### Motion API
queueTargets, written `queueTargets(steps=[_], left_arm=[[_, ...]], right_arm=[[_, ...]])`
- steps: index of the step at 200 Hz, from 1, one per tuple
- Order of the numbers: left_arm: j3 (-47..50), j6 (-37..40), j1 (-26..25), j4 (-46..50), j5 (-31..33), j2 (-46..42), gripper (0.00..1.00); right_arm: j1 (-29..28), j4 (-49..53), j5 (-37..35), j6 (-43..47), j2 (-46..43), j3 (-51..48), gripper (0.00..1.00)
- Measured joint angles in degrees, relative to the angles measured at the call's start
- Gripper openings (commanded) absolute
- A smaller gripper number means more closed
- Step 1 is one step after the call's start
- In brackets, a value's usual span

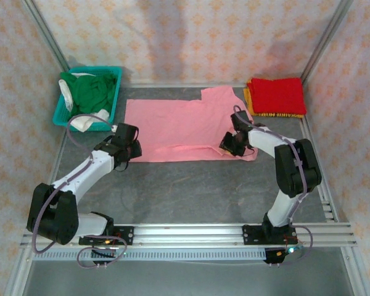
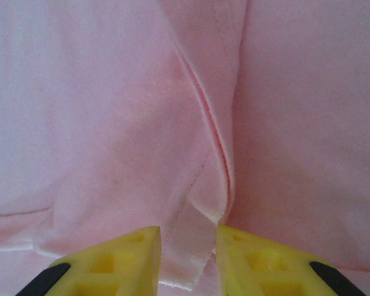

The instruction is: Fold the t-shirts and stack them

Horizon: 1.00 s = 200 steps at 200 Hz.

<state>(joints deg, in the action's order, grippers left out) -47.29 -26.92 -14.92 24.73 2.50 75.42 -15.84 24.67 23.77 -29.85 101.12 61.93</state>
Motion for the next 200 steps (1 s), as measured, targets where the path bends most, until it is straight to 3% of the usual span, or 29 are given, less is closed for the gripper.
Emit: queueTargets(steps=[89,139,166,200], left_arm=[[0.15,-0.17,0.0,-0.26,0.59,2.45,0.43],[0.15,-0.17,0.0,-0.37,1.01,2.97,0.43],[0.15,-0.2,0.0,-0.48,1.01,3.52,0.43],[0.15,-0.2,0.0,-0.59,1.01,4.28,0.43]], right_arm=[[0.0,-2.34,-0.15,-0.79,2.49,-0.04,0.1],[0.0,-1.84,-0.2,-1.05,2.56,0.98,0.1],[0.0,-1.25,-0.39,-1.14,2.54,1.84,0.02],[0.0,-0.48,-0.66,-1.22,2.56,2.73,0.0]])
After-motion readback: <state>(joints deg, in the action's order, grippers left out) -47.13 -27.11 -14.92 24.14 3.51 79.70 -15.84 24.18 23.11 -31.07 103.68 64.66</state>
